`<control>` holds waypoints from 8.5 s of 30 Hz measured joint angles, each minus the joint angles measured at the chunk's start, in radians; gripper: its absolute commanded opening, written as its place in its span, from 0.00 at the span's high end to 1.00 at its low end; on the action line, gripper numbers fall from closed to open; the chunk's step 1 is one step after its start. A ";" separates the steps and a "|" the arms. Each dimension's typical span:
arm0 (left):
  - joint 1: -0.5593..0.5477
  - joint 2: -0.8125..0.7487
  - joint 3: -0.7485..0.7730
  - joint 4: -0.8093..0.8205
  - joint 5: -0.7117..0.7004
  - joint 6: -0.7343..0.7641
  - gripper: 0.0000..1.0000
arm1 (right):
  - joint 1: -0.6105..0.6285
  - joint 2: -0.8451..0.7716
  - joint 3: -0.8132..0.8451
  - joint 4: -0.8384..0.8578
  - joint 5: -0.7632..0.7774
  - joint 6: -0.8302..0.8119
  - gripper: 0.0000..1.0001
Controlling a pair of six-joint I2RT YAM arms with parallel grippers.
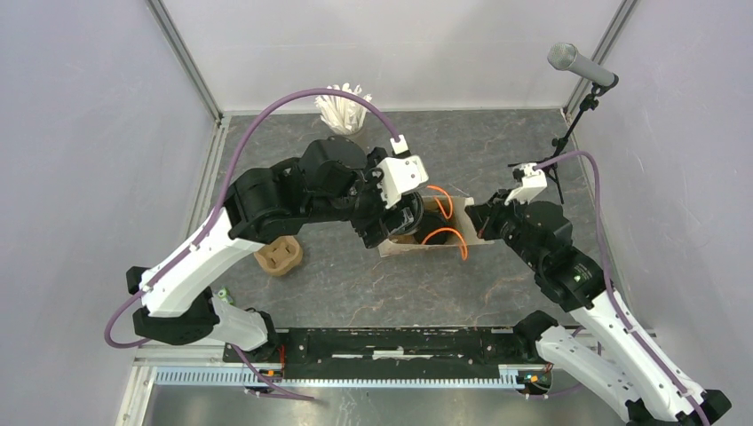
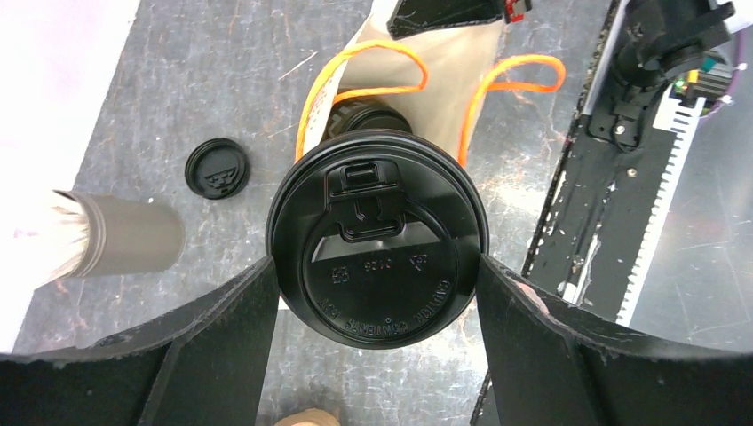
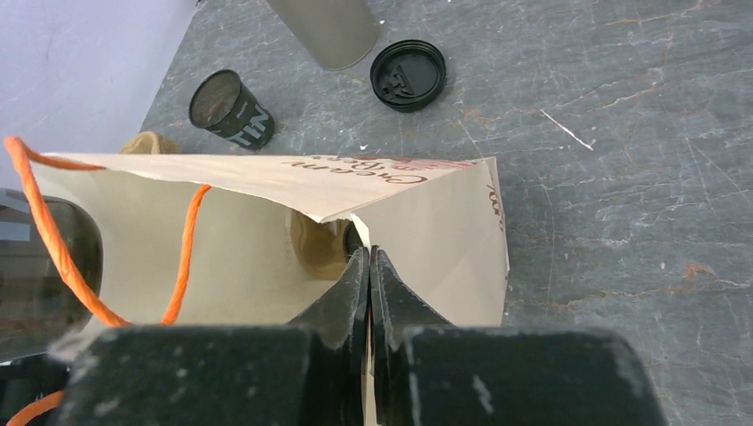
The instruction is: Pack the takeout coffee
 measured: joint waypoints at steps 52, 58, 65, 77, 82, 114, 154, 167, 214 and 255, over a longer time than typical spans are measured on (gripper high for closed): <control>-0.011 -0.104 -0.394 0.121 0.053 0.047 0.53 | 0.000 0.051 0.216 -0.422 -0.061 0.006 0.97; -0.022 -0.105 -0.429 0.149 0.034 0.048 0.54 | 0.000 0.022 0.171 -0.394 -0.096 -0.010 1.00; -0.026 -0.097 -0.457 0.197 0.014 0.063 0.55 | 0.000 0.022 0.143 -0.354 -0.122 -0.019 1.00; -0.034 -0.013 -0.457 0.304 0.037 0.064 0.56 | 0.000 0.019 0.122 -0.322 -0.143 -0.019 1.00; -0.035 0.008 -0.457 0.359 0.021 0.067 0.55 | 0.000 0.018 0.118 -0.307 -0.158 -0.026 1.00; -0.037 0.147 -0.443 0.546 -0.004 0.130 0.57 | 0.000 -0.005 0.099 -0.302 -0.188 -0.064 1.00; -0.037 0.173 -0.488 0.578 -0.059 0.135 0.62 | 0.000 0.023 0.077 -0.257 -0.220 -0.086 1.00; -0.037 0.201 -0.488 0.607 -0.055 0.137 0.63 | 0.000 0.025 0.077 -0.258 -0.211 -0.088 1.00; -0.037 -0.047 -0.454 0.272 0.008 0.328 0.63 | 0.000 -0.009 0.113 -0.353 -0.188 -0.145 1.00; -0.039 0.113 -0.426 0.328 -0.061 0.522 0.65 | 0.000 0.026 0.169 -0.404 -0.091 -0.057 0.63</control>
